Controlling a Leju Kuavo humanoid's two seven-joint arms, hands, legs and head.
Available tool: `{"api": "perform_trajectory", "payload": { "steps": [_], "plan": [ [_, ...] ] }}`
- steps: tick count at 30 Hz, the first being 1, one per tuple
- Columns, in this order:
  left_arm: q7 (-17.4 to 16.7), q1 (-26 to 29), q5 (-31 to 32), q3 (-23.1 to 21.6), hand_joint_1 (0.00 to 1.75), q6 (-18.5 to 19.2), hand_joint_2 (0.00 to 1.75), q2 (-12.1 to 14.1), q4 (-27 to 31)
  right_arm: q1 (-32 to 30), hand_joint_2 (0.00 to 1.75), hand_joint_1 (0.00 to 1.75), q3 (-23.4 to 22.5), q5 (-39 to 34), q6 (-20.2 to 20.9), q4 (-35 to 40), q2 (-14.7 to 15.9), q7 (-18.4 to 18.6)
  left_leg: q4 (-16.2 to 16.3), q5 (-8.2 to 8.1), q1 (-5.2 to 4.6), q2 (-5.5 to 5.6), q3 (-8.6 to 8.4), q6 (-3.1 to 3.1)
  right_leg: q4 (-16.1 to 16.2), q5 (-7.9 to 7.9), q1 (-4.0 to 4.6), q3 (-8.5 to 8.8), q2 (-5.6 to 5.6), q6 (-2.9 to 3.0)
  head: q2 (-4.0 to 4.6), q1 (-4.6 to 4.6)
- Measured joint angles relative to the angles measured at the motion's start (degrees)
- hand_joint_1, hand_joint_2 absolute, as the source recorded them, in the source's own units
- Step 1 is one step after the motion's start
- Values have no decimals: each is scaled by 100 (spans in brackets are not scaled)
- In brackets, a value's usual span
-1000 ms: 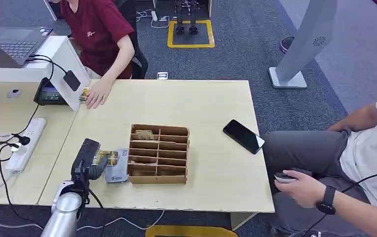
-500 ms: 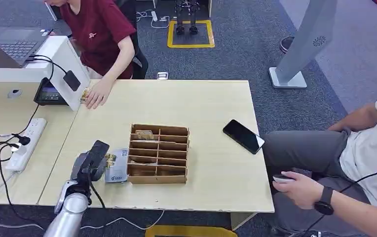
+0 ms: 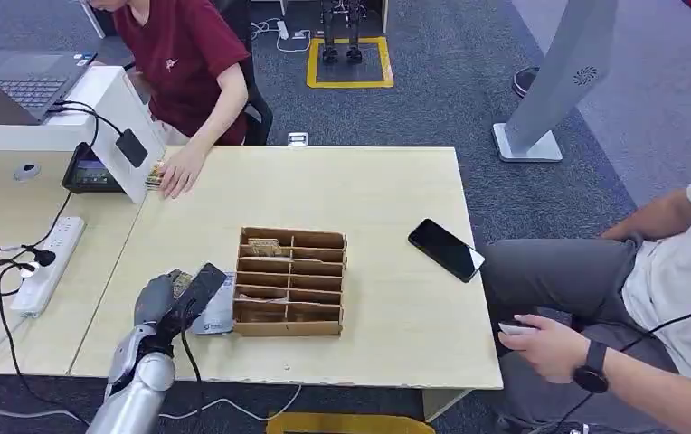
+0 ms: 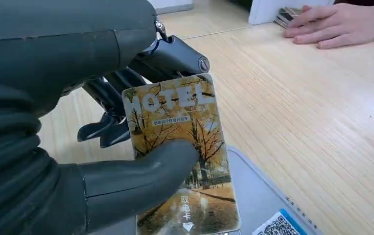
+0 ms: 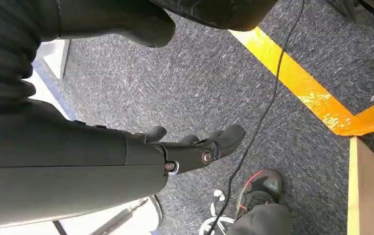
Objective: Pass the card to the sensor for recognition and then transmit it.
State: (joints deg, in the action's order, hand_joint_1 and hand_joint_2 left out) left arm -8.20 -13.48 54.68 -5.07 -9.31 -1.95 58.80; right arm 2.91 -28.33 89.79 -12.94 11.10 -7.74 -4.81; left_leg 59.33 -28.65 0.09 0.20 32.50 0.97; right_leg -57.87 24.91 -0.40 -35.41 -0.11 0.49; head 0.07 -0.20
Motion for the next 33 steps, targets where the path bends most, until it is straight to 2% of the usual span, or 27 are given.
{"api": "perform_trajectory", "payload": {
  "steps": [19, 21, 23, 25, 27, 33],
  "plan": [
    [31, -10, 455, 0, 175, -9, 175, -90, -127, 0, 175, 0, 101, -9, -24, 7, 0, -37, 0, 0, 0, 0, -1, 0, 0, 0, 0, 1, 0, 0, 0, 2],
    [219, -19, -65, 11, 175, 151, 175, -118, -125, -1, 175, 0, 107, -11, -33, 9, 0, -35, 0, 0, 0, 1, 0, 0, 0, 0, 0, 3, 1, 0, 0, 2],
    [559, -32, -1231, 161, 175, 567, 175, -133, -86, -1, 175, 0, 120, -11, -53, 9, 0, -39, 0, 2, 0, 2, 0, 2, -1, 0, 0, 4, 2, 0, 0, 2],
    [656, 0, -2112, 306, 175, 829, 175, -131, 29, -2, 175, 0, 131, -13, -70, 9, 0, -50, 0, 3, 1, 0, 0, 2, -1, -1, 1, 3, 0, 0, 0, 2],
    [656, 20, -2334, 373, 175, 887, 175, -122, 118, -4, 175, 0, 140, -18, -77, 9, 0, -53, 0, 3, 1, 0, 0, 2, -1, -1, 0, 3, -1, 1, 0, 2],
    [656, 53, -2419, 444, 175, 920, 175, -107, 225, -3, 175, 0, 142, -17, -77, 9, 0, -53, 0, 3, 1, 2, 1, 2, -1, -1, 1, 3, 1, 1, 2, 2]
  ]
}}
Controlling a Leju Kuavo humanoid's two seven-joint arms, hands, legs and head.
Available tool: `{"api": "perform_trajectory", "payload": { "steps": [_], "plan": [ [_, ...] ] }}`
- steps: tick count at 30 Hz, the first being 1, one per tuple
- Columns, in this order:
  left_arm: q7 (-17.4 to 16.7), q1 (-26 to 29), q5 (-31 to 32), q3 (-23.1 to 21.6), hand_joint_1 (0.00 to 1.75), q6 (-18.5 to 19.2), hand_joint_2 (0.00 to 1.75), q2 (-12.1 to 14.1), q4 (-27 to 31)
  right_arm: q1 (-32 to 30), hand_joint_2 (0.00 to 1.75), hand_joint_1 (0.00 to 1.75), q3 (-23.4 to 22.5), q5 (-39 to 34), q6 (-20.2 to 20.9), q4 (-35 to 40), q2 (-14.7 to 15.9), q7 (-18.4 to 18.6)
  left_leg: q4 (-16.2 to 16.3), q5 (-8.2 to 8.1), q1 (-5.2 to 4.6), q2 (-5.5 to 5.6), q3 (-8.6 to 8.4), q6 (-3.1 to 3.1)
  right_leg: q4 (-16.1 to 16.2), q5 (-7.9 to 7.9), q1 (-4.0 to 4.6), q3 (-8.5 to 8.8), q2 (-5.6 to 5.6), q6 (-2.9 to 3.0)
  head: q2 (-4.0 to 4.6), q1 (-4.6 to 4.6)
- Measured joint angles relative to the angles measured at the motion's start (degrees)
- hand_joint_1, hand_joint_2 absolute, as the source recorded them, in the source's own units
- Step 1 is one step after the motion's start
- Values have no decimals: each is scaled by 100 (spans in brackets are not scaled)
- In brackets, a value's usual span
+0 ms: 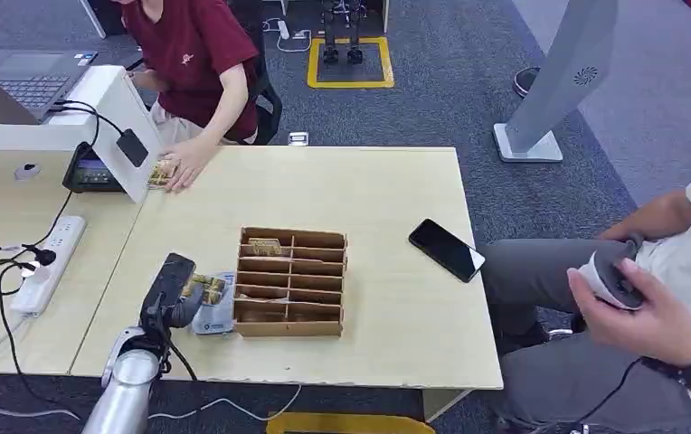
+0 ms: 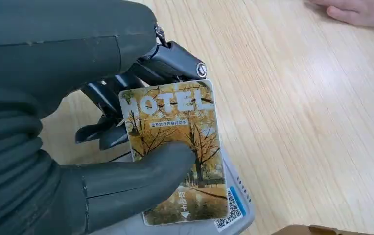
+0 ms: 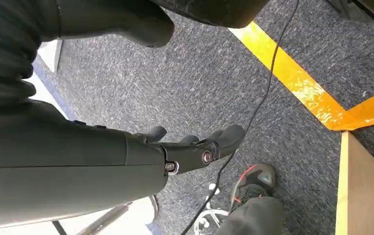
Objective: Pass the card to the sensor for recognition and then transmit it.
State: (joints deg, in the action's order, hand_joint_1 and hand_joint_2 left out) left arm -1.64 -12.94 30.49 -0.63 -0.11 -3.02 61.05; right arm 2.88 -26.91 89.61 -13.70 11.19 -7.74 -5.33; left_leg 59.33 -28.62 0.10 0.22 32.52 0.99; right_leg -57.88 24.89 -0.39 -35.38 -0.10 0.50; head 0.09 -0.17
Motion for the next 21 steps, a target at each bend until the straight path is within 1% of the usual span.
{"api": "perform_trajectory", "payload": {
  "steps": [2, 3, 4, 6, 7, 8, 9, 13, 16, 17, 18, 19, 21],
  "plan": [
    [26, 4, -90, 33, 175, 9, 175, 0, 7, 0, 175, 0, 0, 0, 0, 0, 0, 0, 0, 0, 0, 0, 0, 0, 0, 0, 0, 0, 0, 0, 0, 0],
    [149, 15, -428, 66, 175, 22, 175, 2, 22, 0, 175, 0, 2, 0, -11, 0, 0, 0, 0, 0, 0, -1, 1, 0, 0, 0, 0, 0, 0, 0, -2, 0],
    [318, 29, -1019, 116, 175, 22, 175, 4, 80, -1, 175, 0, 11, 0, -26, 0, 0, -4, 0, 0, 0, -1, 1, 0, 0, 0, 0, -1, -1, 0, -2, 2],
    [571, 25, -2249, 197, 175, 22, 175, 116, 309, -1, 175, 0, 42, -7, -44, 0, 0, -9, 0, 0, 2, -5, -1, -1, 0, -2, 1, -5, -8, 2, -2, 4],
    [623, 2, -2649, 225, 175, 22, 175, 195, 436, -3, 175, 0, 53, -13, -55, 0, 0, -11, 0, 1, 2, -7, -2, -1, 0, -2, 1, -6, -9, 2, -2, 0],
    [592, -46, -2980, 236, 175, 22, 175, 298, 597, -5, 175, 0, 61, -26, -63, 0, 0, -13, 0, 2, 2, -6, -1, -2, 0, -2, 2, -6, -8, 2, -2, 2],
    [540, -95, -3171, 243, 175, 15, 175, 386, 738, -4, 175, 0, 68, -33, -65, 0, 0, -13, 0, 3, 2, -2, 0, -5, 0, -2, 2, -6, -4, 2, 0, 2],
    [477, -192, -3318, 245, 175, -4, 175, 612, 1049, 0, 175, 0, 109, -44, -70, 0, 0, -13, -1, 7, 2, -1, 0, -9, -3, -2, 2, -5, -3, 2, -2, 2],
    [503, -191, -3342, 243, 175, -57, 175, 649, 1141, 1, 175, 0, 118, -48, -70, 0, 0, -13, -1, 9, 2, -1, 1, -8, -3, -2, 2, -5, -4, 2, -2, 0],
    [604, -213, -3349, 243, 175, -116, 175, 662, 1161, 0, 175, 0, 120, -52, -70, 0, 0, -15, 1, 12, 1, -1, -2, -10, -3, -6, 1, -7, -6, 2, -2, 4],
    [927, -290, -3351, 245, 175, -328, 175, 671, 1223, -1, 175, 0, 120, -63, -68, 0, 0, -26, 7, 15, 3, -2, 5, -6, -2, -10, 3, -15, -6, 5, -2, -9],
    [1072, -411, -3289, 245, 175, -495, 175, 689, 1279, 0, 175, 0, 120, -63, -68, 0, 0, -26, 11, 18, 7, -1, 17, -5, -2, -11, 5, -21, -4, 6, -2, -4],
    [1069, -886, -2802, 243, 175, -993, 175, 763, 1379, 10, 175, 0, 131, -63, -59, 0, 0, -24, 13, 26, 8, 15, 27, -6, -2, -19, 7, -23, 13, 4, -2, -6]
  ]
}}
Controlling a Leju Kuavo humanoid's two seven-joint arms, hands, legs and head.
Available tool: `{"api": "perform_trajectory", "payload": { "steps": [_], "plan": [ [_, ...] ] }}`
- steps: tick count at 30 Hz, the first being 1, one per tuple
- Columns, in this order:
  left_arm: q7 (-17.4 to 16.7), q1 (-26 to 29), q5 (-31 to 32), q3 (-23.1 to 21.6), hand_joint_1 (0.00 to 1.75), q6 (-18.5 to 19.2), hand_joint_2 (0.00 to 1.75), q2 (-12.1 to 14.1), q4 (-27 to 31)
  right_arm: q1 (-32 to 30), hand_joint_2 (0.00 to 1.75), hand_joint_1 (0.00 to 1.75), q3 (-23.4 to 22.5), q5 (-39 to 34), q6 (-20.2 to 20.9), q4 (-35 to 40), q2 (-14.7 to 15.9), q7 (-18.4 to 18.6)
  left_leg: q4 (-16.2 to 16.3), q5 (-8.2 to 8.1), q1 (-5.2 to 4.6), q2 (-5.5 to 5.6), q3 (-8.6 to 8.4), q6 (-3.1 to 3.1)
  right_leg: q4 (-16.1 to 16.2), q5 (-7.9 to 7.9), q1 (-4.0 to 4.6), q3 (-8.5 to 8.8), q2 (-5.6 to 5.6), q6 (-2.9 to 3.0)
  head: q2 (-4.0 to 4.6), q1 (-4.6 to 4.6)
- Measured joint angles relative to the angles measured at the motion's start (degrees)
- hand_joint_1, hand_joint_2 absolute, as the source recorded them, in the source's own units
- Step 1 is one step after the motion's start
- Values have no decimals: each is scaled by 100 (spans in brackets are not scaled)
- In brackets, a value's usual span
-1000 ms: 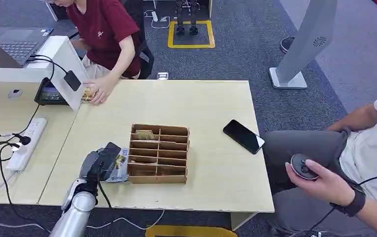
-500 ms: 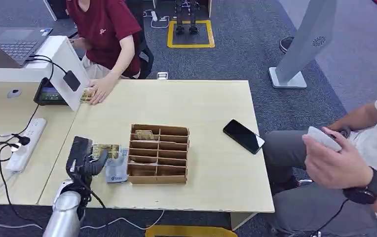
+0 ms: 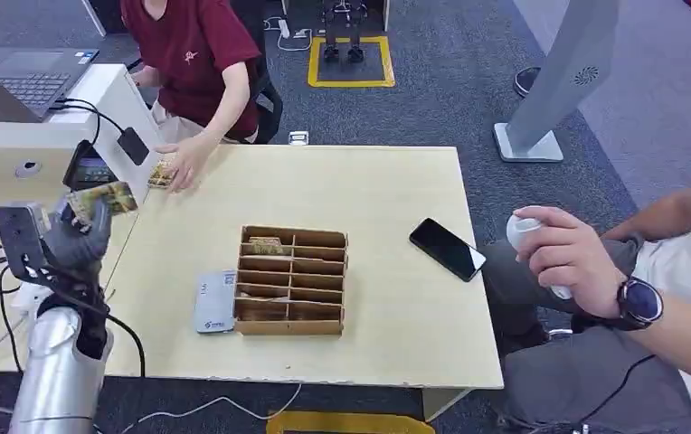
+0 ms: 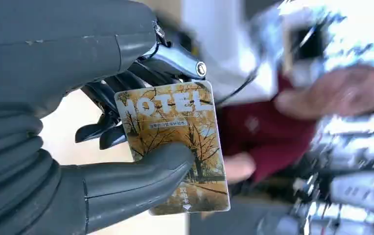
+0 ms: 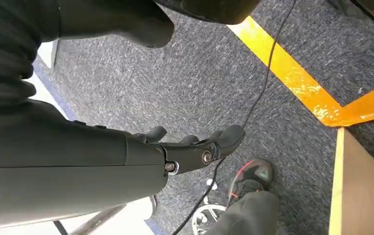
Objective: Pass the card to the sensor for recognition and then transmit it.
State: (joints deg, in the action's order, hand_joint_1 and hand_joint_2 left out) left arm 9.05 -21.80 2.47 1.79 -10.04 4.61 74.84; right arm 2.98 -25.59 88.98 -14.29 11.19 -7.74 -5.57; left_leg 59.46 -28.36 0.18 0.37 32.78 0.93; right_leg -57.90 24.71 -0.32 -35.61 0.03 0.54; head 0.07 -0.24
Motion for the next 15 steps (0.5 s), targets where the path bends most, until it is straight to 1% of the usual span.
{"api": "perform_trajectory", "payload": {
  "steps": [1, 2, 3, 4, 5, 6, 7, 8, 9, 10, 12, 13, 15],
  "plan": [
    [0, -219, 424, -4, 175, -261, 175, 48, 13, 9, 175, 0, 9, 0, 9, 0, 0, -2, 0, 1, -1, 2, 0, -1, -1, -1, -1, 1, 3, 0, 2, 0],
    [6, -400, 1166, -45, 175, -672, 175, 98, 13, 19, 175, 0, 15, 4, 46, 0, 0, -11, 0, 2, 0, 0, -1, -2, -1, -7, -1, 0, 0, -2, 0, 2],
    [-9, -552, 2038, -112, 175, -1053, 175, 162, 11, 35, 175, 0, 31, 11, 94, 2, 0, -29, 0, 7, 1, -4, -1, -10, -1, -10, -1, -1, -8, 0, 0, 2],
    [-64, -714, 3280, -234, 175, -1393, 175, 276, 0, 54, 175, 0, 66, 24, 155, 4, 0, -50, 0, 8, 2, -12, -1, -11, -1, -14, -1, -3, -15, 4, 0, 4],
    [-59, -855, 4380, -351, 175, -1540, 175, 392, -41, 73, 175, 0, 100, 24, 194, 9, 0, -52, 0, 8, 1, -12, -2, -12, -1, -16, -1, -3, -16, 6, 0, 6],
    [-55, -994, 4942, -374, 175, -1587, 175, 442, -68, 92, 175, 0, 118, 24, 208, 13, 0, -55, 0, 9, -1, -12, -2, -11, -1, -16, -1, -3, -15, 6, 0, 2],
    [-61, -1100, 5742, -376, 175, -1738, 175, 512, -136, 116, 175, 0, 149, 26, 227, 22, 0, -57, 0, 11, -2, -13, -3, -11, -1, -17, -2, -3, -17, 6, 0, 6],
    [-81, -1184, 6122, -426, 175, -1937, 175, 576, -193, 148, 175, 0, 175, 44, 251, 24, -2, -61, -1, 11, -1, -22, -5, -12, -1, -21, -2, -4, -24, 11, 0, 6],
    [-187, -1275, 6667, -496, 175, -2132, 175, 700, -281, 173, 175, 0, 220, 74, 304, 28, -2, -61, 0, 11, 0, -36, -5, -12, -1, -23, -2, -7, -35, 12, 0, 6],
    [-287, -1400, 7406, -599, 175, -2282, 175, 884, -422, 192, 175, 0, 269, 83, 343, 31, -2, -70, 0, 12, 1, -45, -6, -13, -1, -27, -2, -12, -46, 13, 0, 6],
    [-407, -1668, 8526, -873, 175, -2450, 175, 1339, -753, 208, 175, 0, 341, 83, 404, 39, 0, -79, -1, 17, 2, -48, -7, -21, -3, -27, -1, -17, -53, 14, 2, 6],
    [-484, -1791, 8675, -1078, 175, -2489, 175, 1507, -910, 225, 175, 0, 380, 77, 420, 44, -2, -81, -1, 19, 1, -50, -7, -24, -3, -28, -1, -25, -57, 15, 0, 6],
    [-703, -2060, 8675, -1502, 175, -2548, 175, 1752, -1247, 252, 175, 0, 441, 31, 431, 46, -2, -83, -1, 24, 5, -47, 1, -32, -4, -31, 2, -27, -55, 20, 0, 4]
  ]
}}
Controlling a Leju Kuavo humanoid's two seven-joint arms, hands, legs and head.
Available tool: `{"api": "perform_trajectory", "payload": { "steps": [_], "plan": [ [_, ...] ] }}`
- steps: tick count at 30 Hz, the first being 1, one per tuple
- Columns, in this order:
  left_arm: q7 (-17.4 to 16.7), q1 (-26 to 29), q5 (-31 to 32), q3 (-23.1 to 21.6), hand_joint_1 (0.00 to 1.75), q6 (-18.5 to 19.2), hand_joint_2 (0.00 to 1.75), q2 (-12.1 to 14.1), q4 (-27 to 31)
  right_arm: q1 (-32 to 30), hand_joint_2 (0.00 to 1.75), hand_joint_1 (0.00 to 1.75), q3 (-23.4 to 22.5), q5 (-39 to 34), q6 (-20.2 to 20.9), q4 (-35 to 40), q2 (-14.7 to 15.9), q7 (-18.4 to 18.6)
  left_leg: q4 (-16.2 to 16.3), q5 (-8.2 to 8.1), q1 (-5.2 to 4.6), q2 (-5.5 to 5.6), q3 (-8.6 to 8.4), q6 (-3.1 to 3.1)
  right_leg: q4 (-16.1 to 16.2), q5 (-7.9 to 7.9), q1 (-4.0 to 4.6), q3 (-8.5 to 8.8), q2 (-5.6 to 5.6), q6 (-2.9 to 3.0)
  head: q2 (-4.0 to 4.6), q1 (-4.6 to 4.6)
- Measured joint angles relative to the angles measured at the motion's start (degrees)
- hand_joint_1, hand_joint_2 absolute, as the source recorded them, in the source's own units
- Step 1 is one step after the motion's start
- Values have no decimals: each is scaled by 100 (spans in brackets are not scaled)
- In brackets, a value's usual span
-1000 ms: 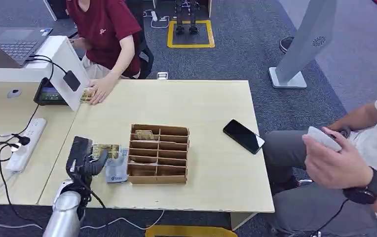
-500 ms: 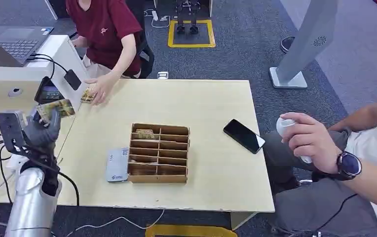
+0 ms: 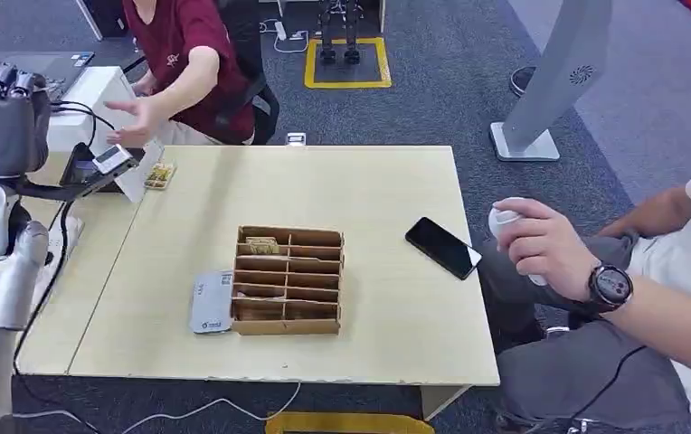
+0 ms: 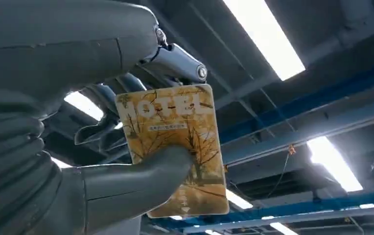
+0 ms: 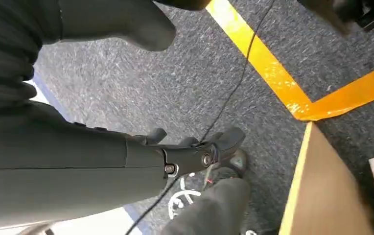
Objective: Pass the card to the sensor for recognition and then transmit it.
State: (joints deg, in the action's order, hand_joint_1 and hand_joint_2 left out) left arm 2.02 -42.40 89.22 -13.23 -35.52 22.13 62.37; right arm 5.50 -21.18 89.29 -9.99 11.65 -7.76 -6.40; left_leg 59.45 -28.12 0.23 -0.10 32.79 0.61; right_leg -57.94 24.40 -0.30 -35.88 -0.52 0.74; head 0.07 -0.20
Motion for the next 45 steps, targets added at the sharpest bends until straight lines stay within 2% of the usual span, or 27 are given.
{"api": "perform_trajectory", "payload": {
  "steps": [3, 6, 11, 20, 21, 26, 27, 28, 32, 35, 39, 45],
  "plan": [
    [-491, -374, 2, -728, 175, -13, 175, 149, -437, 16, 175, 0, 66, -37, -20, 7, -20, 7, 0, 4, 1, 8, 6, 2, -1, -1, 0, 2, 5, 0, 2, 2],
    [-620, -523, 0, -1165, 175, -4, 175, 141, -712, 36, 175, 0, 120, -98, -48, 15, -42, 4, -1, 4, 1, -8, 6, 1, -1, -11, -1, -3, -1, 11, 0, 2],
    [-617, -687, 0, -1289, 175, -44, 175, 49, -1142, 37, 175, 0, 155, -162, -98, 15, -111, 9, 0, 3, -2, -11, 7, 1, 0, -11, -1, -7, -1, 11, 0, 2],
    [-574, -689, -13, -1352, 175, -44, 175, -39, -1439, 33, 175, 0, 184, -184, -111, 15, -125, 24, -1, 3, -1, -12, 12, 1, 0, -11, -1, -14, -3, 11, 0, 0],
    [-538, -689, -35, -1352, 0, -44, 175, -61, -1468, 32, 175, 0, 188, -190, -109, 15, -125, 24, -1, 3, -1, -11, 13, 1, 0, -11, -1, -15, -2, 11, 0, 0],
    [45, -664, -713, -1350, 0, 112, 175, -297, -1560, 34, 175, 0, 201, -284, -125, 15, -131, 24, 0, 4, -3, 5, 22, 2, 1, -10, -1, -15, 12, 10, 0, 0],
    [164, -649, -951, -1346, 0, 285, 0, -367, -1560, 33, 175, 0, 203, -302, -133, 15, -136, 24, 0, 3, -3, 6, 23, 2, 1, -10, -2, -14, 14, 10, 0, 2],
    [282, -628, -1168, -1333, 0, 488, 175, -429, -1560, 32, 175, 0, 206, -323, -140, 15, -140, 26, 0, 3, -4, 6, 23, 2, 1, -10, -3, -14, 14, 10, 0, 0],
    [850, -396, -2255, -1278, 0, 1544, 175, -539, -1288, 6, 175, 0, 216, -433, -197, 15, -164, 77, 0, 3, -5, 4, 23, 2, 1, -11, -6, -14, 12, 10, 2, 0],
    [1237, 18, -3170, -1221, 0, 2377, 175, -384, -676, -24, 175, 0, 236, -509, -236, 15, -170, 107, -3, 3, -4, -4, 23, 2, -1, -10, -6, -15, 4, 10, 0, 2],
    [1487, 729, -3835, -1062, 0, 2860, 175, 82, 325, -63, 175, 0, 243, -612, -245, 15, -168, 118, -5, 0, 0, -15, 24, -2, -1, -8, -2, -28, -8, 13, 0, 2],
    [2008, 2015, -4430, -836, 0, 3453, 175, 674, 1944, -71, 175, 0, 243, -796, -295, 37, -168, 125, -9, -2, 0, -15, 27, -4, 0, -4, -2, -29, -9, 14, 0, 2]
  ]
}}
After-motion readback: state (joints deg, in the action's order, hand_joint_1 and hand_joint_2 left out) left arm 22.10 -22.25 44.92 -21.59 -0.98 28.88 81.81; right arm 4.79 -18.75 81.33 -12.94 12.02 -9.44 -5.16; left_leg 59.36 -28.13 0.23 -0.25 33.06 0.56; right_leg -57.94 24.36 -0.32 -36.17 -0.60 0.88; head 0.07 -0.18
